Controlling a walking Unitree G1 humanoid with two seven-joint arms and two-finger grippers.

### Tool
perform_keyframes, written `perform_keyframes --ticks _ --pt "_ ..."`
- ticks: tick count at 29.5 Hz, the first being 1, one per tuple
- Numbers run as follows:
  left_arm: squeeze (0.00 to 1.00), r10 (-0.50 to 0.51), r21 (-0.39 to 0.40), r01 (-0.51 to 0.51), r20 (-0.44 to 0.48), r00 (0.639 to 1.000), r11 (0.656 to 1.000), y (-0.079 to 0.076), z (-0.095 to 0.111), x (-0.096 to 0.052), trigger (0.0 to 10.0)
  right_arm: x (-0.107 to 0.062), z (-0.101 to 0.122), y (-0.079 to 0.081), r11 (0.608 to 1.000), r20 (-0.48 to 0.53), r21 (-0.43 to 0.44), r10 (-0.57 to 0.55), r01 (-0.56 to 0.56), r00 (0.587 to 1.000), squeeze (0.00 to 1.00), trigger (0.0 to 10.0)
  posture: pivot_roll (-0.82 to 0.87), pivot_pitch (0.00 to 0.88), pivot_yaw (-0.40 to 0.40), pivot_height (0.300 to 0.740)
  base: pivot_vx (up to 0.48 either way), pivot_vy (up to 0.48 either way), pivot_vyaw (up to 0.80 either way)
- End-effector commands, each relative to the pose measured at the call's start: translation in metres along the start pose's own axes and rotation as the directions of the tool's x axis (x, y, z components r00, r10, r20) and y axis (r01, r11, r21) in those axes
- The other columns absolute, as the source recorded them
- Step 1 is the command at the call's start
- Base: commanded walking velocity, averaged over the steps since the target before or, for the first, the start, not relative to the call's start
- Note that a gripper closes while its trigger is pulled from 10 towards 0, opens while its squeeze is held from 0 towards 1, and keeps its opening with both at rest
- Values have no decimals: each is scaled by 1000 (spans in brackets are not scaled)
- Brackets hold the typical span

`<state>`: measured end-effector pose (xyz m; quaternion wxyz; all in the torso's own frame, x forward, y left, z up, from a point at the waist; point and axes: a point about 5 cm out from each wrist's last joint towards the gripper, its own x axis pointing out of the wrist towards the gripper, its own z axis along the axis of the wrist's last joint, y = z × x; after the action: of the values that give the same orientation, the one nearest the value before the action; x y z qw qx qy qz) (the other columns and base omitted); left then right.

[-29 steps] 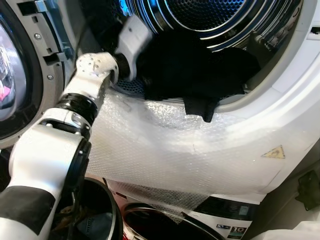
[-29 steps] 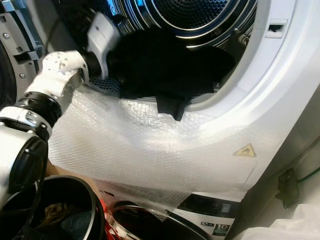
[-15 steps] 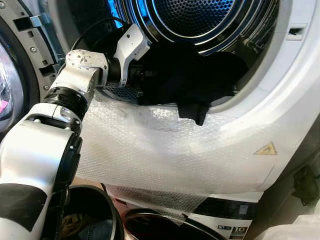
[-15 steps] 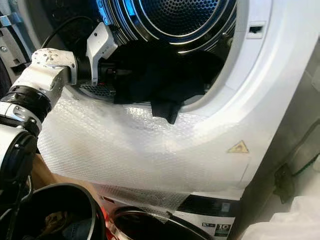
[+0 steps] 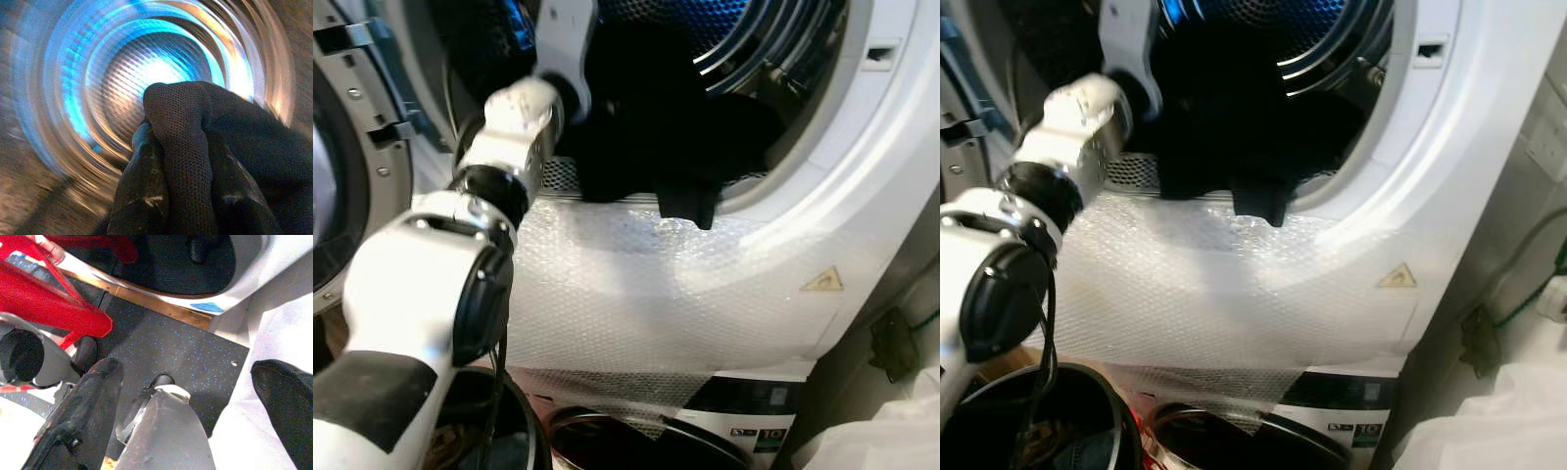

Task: Clothes washing

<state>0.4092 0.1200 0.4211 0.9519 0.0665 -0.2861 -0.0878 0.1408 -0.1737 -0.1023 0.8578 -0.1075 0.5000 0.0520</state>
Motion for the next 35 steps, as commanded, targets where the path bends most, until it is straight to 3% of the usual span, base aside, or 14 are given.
perform_keyframes --ticks 1,3,7,8,9,13,16,18,19,20,21,26,31,35 --pt "0 134 -1 -135 107 985 991 21 31 4 10000 0 0 3 1000 11 21 -3 2 1000 0 10000 -82 15 133 740 0 0 0" --pt "0 132 1 -133 112 985 991 22 33 4 10000 0 0 4 1000 12 21 -2 2 1000 0 10000 -84 20 133 740 0 0 0" --pt "0 -252 127 254 -32 967 959 -27 4 2 10000 -2 -8 8 1000 3 20 7 -7 1000 0 10000 -67 38 131 740 0 0 0" --pt "0 -317 53 322 -76 945 945 -34 -7 -1 10000 -2 -9 9 1000 -2 16 12 -12 1000 0 10000 -67 38 131 740 0 0 0" --pt "0 -454 -7 458 -155 878 889 -49 -27 -9 10000 -3 -11 11 1000 -8 8 20 -20 1000 0 10000 -56 42 125 740 0 0 0" --pt "0 -642 -56 655 -277 715 754 -66 -58 -28 10000 -3 -12 12 1000 -12 9 22 -21 1000 0 10000 -52 41 124 740 0 0 0" --pt "0 -714 -147 706 -279 643 693 -68 -65 -34 10000 -2 -9 11 1000 -11 -3 27 -27 1000 0 10000 -41 38 117 740 0 0 0" --pt "0 -708 -154 697 -271 652 700 -66 -64 -33 10000 -2 -8 11 1000 -9 -5 28 -29 1000 0 10000 -32 37 115 740 0 0 0" --pt "161 -701 -160 686 -261 664 710 -64 -62 -32 10000 -2 -7 11 1000 -7 -4 29 -29 1000 0 10000 -27 33 113 740 0 0 0" --pt "161 -694 -167 676 -250 676 718 -62 -60 -31 10000 -1 -6 11 1000 -5 -4 29 -29 1000 0 10000 -27 33 113 740 0 0 0" --pt "1000 -669 -153 653 -233 705 742 -59 -55 -28 10000 -1 -5 11 1000 -3 -4 30 -30 1000 0 10000 -24 32 114 740 0 0 0" --pt "1000 -492 -186 475 -54 869 860 -38 -18 -9 10000 0 -1 12 999 5 -15 37 -37 999 0 10000 1 19 107 740 0 0 0" --pt "1000 -443 -256 430 5 896 866 -27 -5 -4 10000 1 6 14 999 15 -18 44 -43 999 0 10000 11 15 103 740 0 0 0" --pt "1000 -513 -222 497 -20 858 839 -29 -10 -8 10000 2 11 16 998 25 -23 51 -50 998 0 10000 15 6 103 740 0 0 0"
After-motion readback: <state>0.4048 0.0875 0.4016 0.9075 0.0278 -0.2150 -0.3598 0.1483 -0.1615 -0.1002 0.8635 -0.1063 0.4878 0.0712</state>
